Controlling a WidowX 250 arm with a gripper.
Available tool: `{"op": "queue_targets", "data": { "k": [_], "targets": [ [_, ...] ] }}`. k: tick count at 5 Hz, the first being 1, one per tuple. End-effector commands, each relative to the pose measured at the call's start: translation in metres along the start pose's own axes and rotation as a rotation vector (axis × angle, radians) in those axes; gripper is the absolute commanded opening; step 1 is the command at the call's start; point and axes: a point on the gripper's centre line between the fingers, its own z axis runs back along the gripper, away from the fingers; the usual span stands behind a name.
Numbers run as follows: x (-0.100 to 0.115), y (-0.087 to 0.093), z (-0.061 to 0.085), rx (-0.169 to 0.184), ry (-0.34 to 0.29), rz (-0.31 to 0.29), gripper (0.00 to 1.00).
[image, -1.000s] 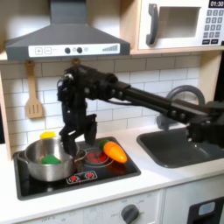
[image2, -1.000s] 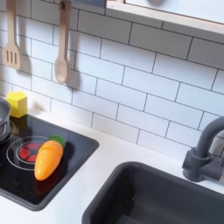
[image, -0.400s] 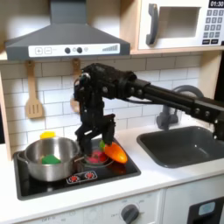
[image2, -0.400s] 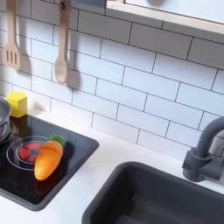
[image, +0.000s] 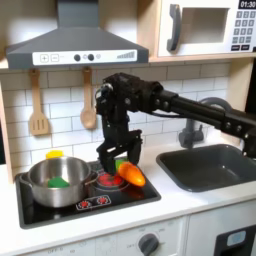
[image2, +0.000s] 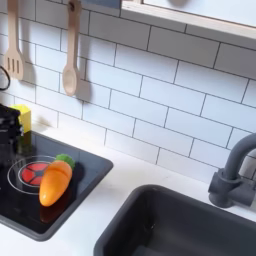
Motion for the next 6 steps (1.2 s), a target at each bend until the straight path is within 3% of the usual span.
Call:
{"op": "queue_targets", "data": {
  "k": [1,3,4,6],
  "targets": [
    [-0.003,-0.023,-0.002,0.009,0.008,-0.048,1.0],
    [0.0,-0.037,-0.004,0.062,0.034,-0.065,1.0],
    [0.003,-0.047,0.002,0.076,0.041,-0.07,1.0],
    [0.039,-0.053,-0.002,0.075,0.062,0.001,1.0]
  ]
}}
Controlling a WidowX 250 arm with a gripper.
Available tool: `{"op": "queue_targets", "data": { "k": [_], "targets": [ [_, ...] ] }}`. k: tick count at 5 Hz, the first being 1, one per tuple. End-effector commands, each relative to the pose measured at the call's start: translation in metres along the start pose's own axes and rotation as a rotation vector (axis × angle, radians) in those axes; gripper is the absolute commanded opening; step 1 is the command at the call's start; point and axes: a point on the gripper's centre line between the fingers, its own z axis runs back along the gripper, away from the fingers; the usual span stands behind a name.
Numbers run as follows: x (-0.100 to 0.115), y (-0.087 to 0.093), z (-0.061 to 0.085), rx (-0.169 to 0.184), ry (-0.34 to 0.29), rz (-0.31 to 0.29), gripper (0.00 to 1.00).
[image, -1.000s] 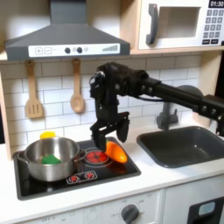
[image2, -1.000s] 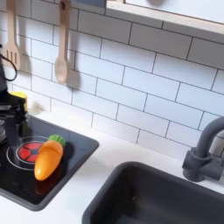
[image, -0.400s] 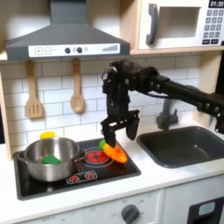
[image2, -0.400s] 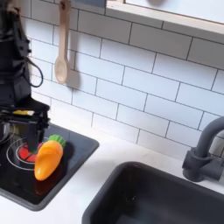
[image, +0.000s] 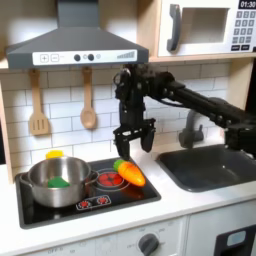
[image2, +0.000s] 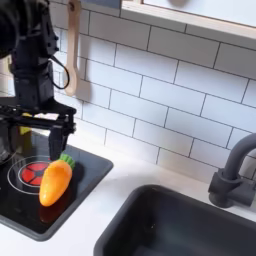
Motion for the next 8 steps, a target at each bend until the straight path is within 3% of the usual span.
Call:
{"op": "queue_targets", "data": {
  "k": [1,2,3,4,5,6,7,8],
  "targets": [
    [0.027,0.001,-0.006,0.013,0.021,0.061,1.0],
    [0.023,0.003,-0.009,0.039,0.057,0.067,1.0],
    [0.016,0.01,-0.01,0.057,0.048,0.05,1.0],
    [0.009,0.011,-0.023,0.065,0.062,0.011,1.0],
    [0.001,0.008,-0.02,0.032,0.073,0.003,1.0],
    [-0.003,0.005,-0.015,0.045,0.061,-0.021,1.0],
    [-0.002,0.008,-0.021,0.051,0.081,-0.011,1.0],
    [-0.002,0.008,-0.016,0.07,0.036,-0.009,1.0]
  ]
}}
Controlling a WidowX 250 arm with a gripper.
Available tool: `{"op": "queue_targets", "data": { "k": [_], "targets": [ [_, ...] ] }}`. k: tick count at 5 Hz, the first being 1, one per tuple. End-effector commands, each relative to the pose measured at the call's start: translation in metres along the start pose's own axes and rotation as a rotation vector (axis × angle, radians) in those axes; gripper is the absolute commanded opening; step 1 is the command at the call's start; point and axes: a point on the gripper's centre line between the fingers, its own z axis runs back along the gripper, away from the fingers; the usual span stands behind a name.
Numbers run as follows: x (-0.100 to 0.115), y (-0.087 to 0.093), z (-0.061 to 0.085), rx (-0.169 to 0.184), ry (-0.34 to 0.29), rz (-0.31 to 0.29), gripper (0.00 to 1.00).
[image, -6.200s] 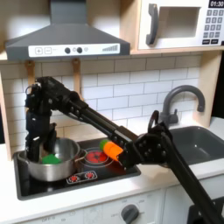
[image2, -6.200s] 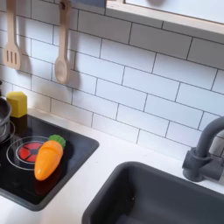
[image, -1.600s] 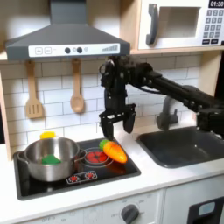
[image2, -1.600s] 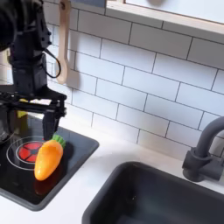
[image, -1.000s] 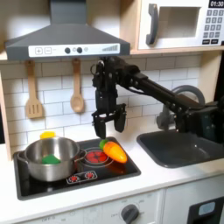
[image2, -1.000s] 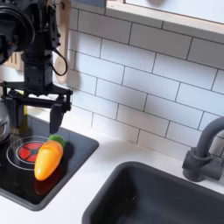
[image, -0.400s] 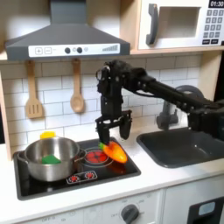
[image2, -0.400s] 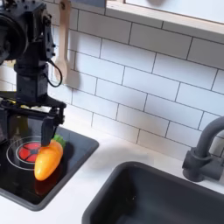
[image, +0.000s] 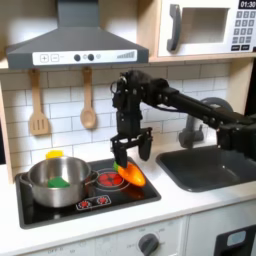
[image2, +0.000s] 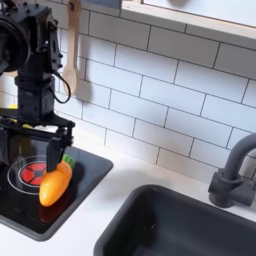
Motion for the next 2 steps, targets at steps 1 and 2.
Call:
{"op": "queue_targets", "data": {
  "k": [1,2],
  "targets": [
    [0.0004,0.0019,0.0008,0.013,-0.027,0.009,1.0],
    [-0.0003,0.0019,0.0028,0.013,-0.034,0.01,1.0]
  ]
}}
